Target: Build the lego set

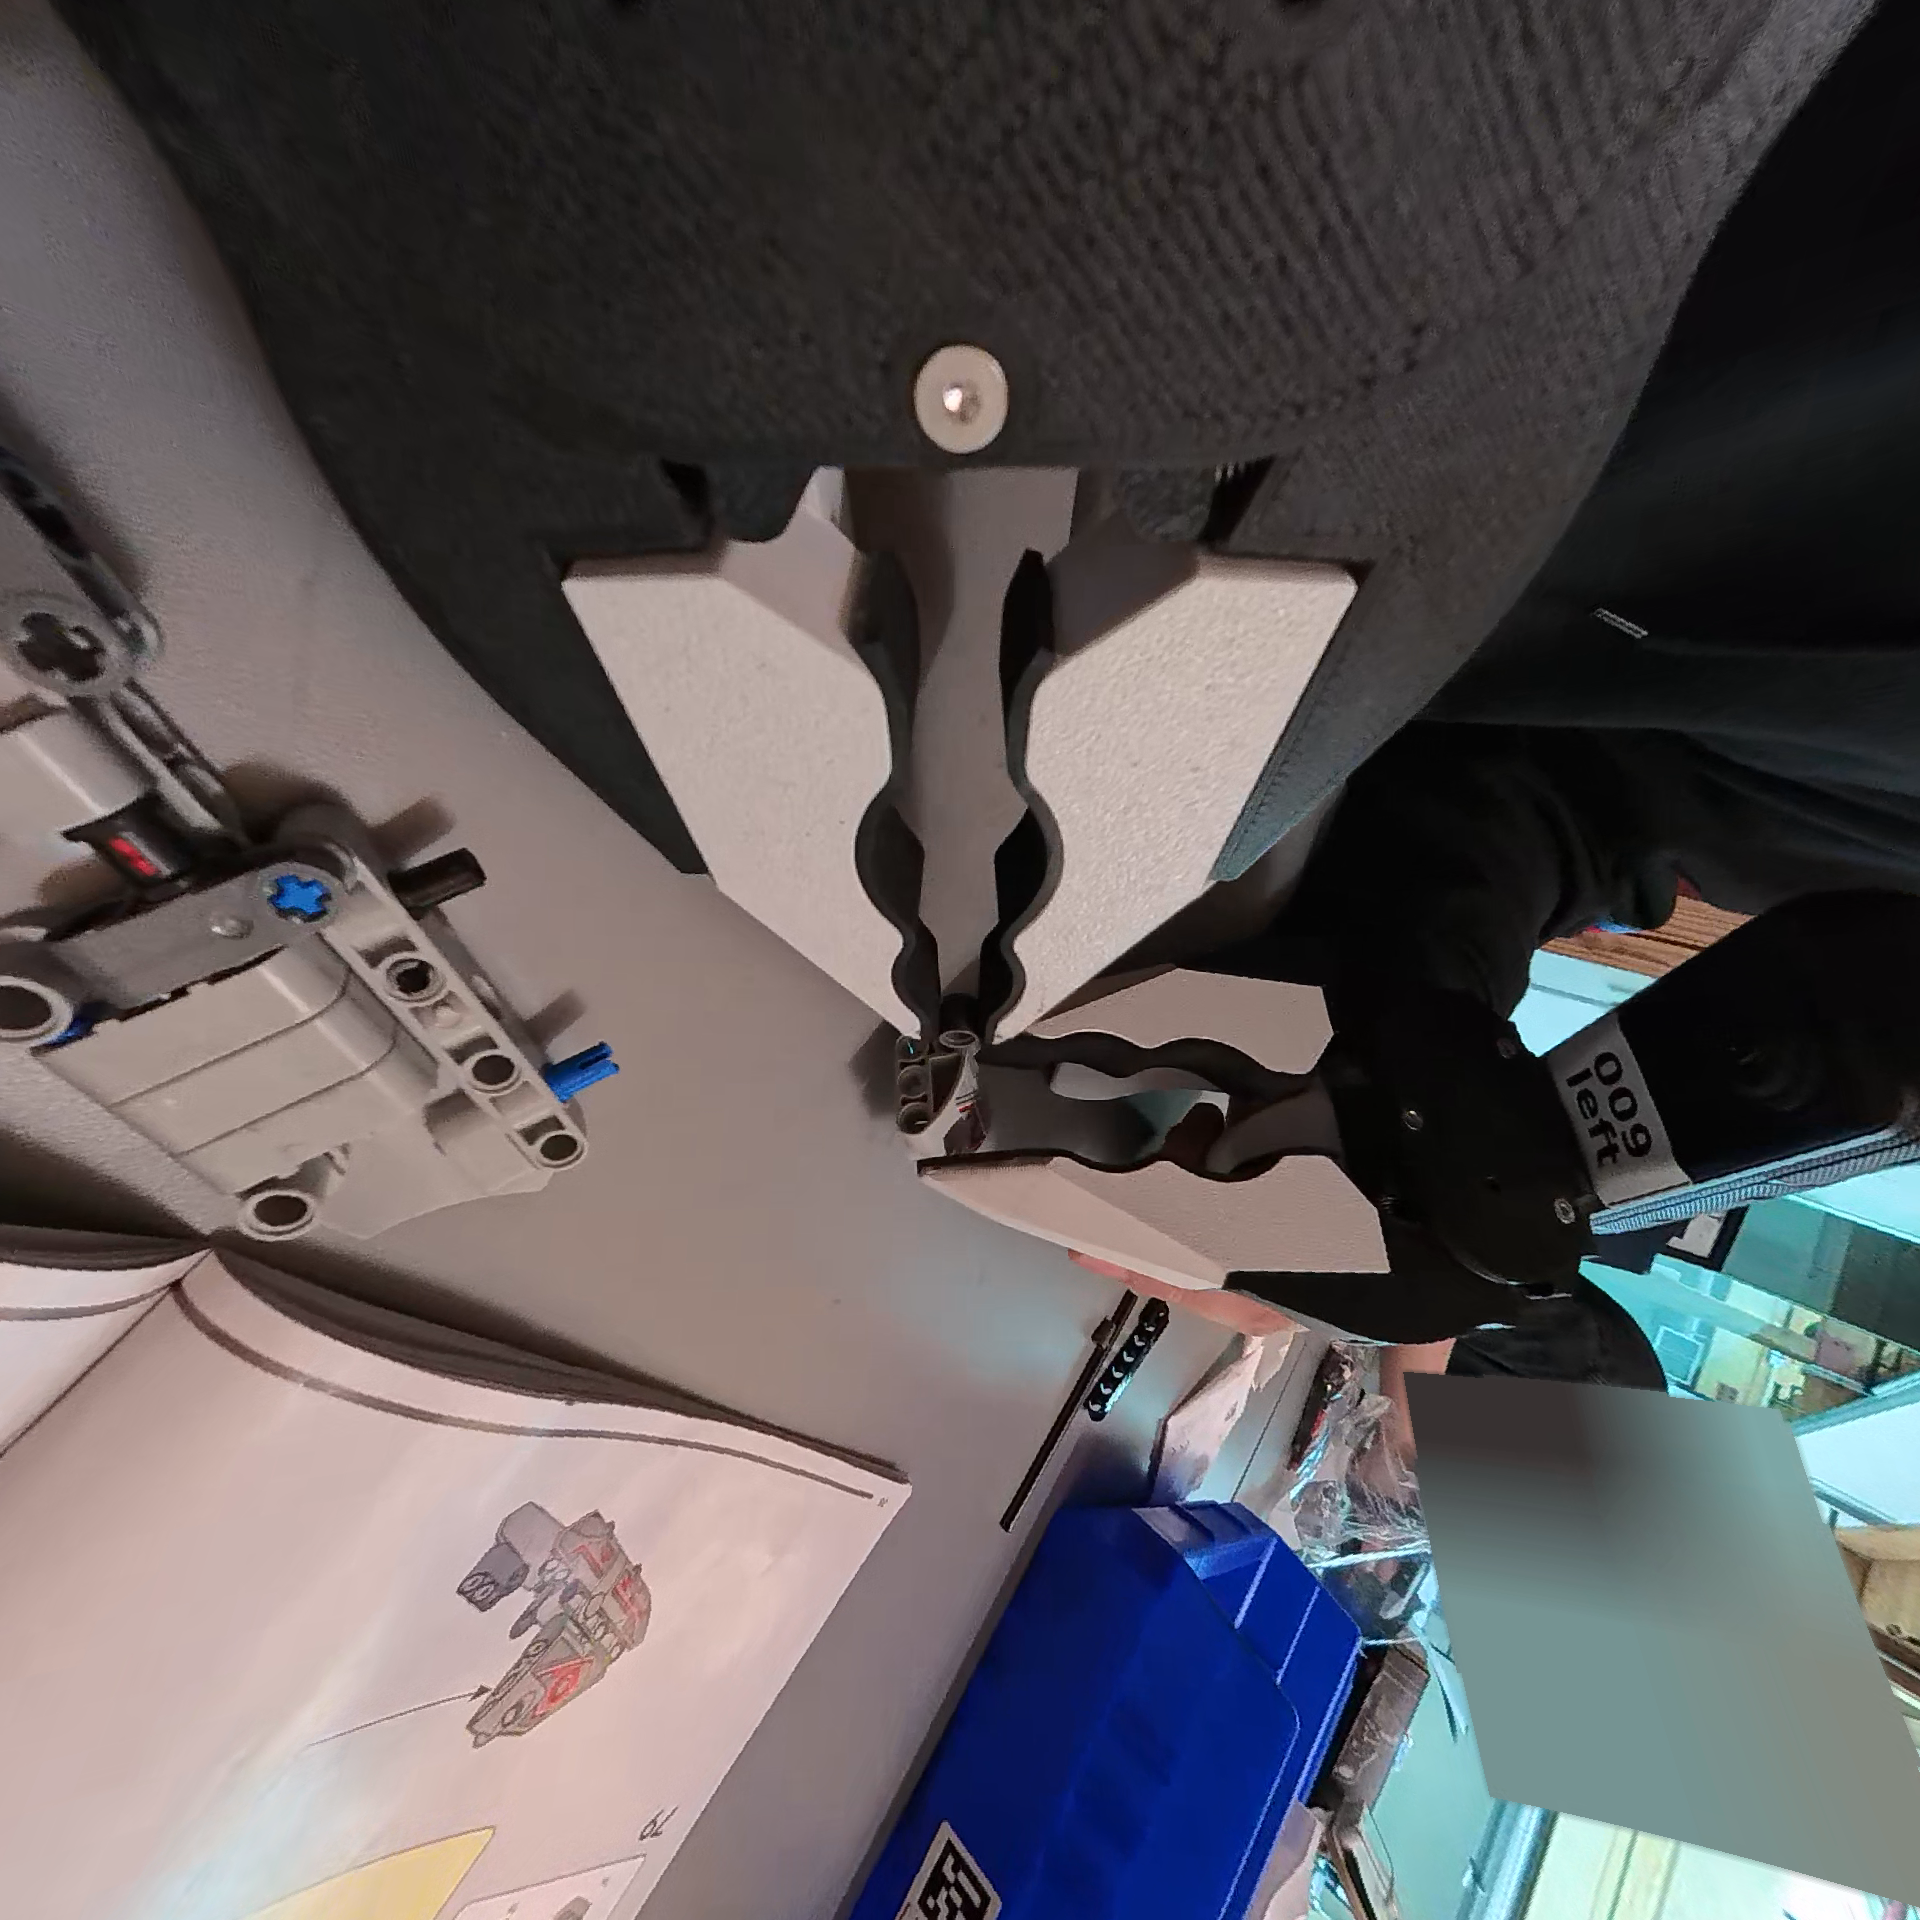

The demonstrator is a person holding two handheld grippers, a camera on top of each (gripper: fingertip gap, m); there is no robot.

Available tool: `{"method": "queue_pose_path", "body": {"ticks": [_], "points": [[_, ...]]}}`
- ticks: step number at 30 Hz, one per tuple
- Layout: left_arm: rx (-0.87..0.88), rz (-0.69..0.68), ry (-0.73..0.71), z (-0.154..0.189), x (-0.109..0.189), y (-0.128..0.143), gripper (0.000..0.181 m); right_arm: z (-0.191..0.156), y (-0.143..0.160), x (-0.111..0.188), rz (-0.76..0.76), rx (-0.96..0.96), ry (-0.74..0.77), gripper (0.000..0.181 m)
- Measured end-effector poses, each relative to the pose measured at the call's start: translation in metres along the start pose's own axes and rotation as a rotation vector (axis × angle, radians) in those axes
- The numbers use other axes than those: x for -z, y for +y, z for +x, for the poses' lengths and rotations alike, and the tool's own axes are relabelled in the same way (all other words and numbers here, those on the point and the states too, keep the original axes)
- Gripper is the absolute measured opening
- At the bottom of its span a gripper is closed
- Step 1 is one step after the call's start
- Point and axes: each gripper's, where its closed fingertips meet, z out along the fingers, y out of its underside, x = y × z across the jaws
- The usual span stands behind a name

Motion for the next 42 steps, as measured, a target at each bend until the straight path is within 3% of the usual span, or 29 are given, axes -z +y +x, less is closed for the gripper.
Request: {"method": "queue_pose_path", "body": {"ticks": [17, 24, 33, 38, 42], "points": [[-0.054, -0.02, -0.077, -0.001, 0.001, 0.0, 0.021, 0.004, 0.001, -0.004, -0.021, 0.001, 0.048, 0.006], [0.043, -0.031, -0.042, -0.002, 0.001, 0.003, 0.021, 0.005, 0.0, -0.006, -0.008, 0.033, 0.092, 0.006], [0.012, 0.036, -0.03, -0.003, 0.004, 0.001, 0.021, 0.002, 0.001, -0.007, -0.081, -0.061, -0.029, 0.006], [-0.005, 0.065, -0.118, -0.013, 0.012, -0.005, 0.021, -0.006, -0.008, -0.006, -0.034, -0.106, -0.126, 0.006], [-0.084, -0.006, -0.142, -0.011, 0.007, 0.0, 0.021, -0.003, -0.009, -0.007, -0.019, -0.07, -0.082, 0.006]]}}
